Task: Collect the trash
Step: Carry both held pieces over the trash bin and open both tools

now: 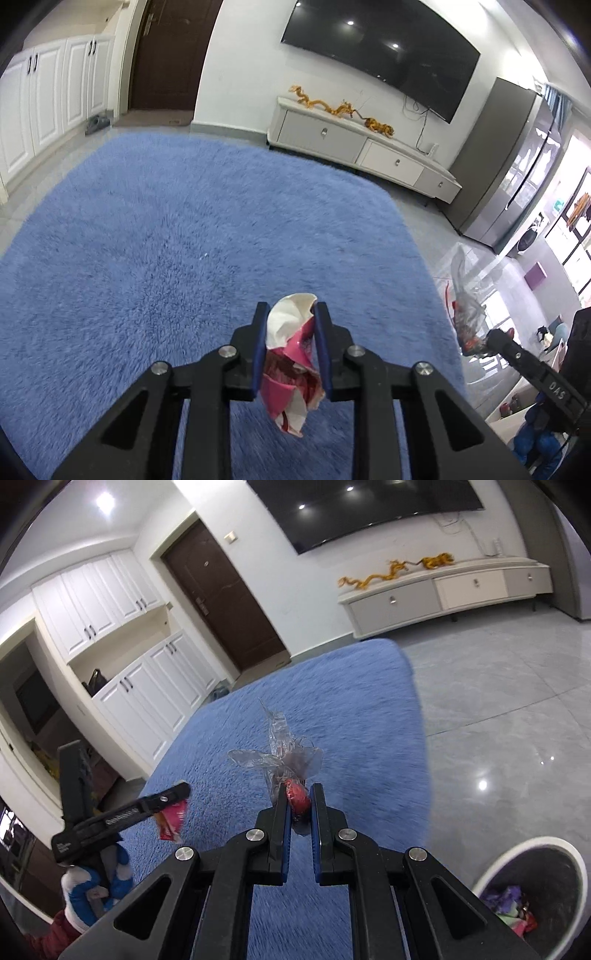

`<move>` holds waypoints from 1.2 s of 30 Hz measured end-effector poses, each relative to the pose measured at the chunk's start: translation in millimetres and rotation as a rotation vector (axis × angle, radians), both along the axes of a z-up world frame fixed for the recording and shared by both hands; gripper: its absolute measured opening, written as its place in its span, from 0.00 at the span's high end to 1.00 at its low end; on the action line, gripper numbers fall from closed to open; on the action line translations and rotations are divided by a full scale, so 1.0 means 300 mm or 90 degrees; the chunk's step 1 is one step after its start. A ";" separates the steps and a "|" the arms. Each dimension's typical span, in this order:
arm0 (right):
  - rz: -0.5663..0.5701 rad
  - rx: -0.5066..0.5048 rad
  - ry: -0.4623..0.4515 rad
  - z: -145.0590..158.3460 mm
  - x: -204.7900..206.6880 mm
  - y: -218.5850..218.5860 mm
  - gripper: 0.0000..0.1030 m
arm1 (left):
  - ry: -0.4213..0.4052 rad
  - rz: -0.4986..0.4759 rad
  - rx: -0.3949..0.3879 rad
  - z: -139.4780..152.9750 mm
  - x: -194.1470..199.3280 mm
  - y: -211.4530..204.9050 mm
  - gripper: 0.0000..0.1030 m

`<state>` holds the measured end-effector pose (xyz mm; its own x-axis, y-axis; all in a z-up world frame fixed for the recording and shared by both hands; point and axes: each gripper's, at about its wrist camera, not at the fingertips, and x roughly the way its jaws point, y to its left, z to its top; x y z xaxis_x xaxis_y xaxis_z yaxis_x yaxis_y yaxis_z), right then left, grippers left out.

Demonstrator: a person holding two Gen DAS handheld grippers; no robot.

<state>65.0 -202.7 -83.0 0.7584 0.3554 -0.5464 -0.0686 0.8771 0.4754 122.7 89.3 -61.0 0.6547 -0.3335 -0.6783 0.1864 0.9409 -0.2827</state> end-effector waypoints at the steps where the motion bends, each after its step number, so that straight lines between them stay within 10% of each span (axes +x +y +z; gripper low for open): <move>1: -0.004 0.001 -0.001 0.002 -0.017 -0.011 0.91 | -0.004 0.000 0.003 0.017 -0.018 -0.009 0.83; 18: -0.101 0.007 -0.058 0.089 -0.355 -0.229 0.91 | -0.056 -0.088 0.000 0.159 -0.229 -0.242 0.86; 36: -0.262 -0.035 0.071 -0.082 -0.531 -0.578 0.88 | 0.014 -0.419 0.035 0.032 -0.324 -1.002 0.86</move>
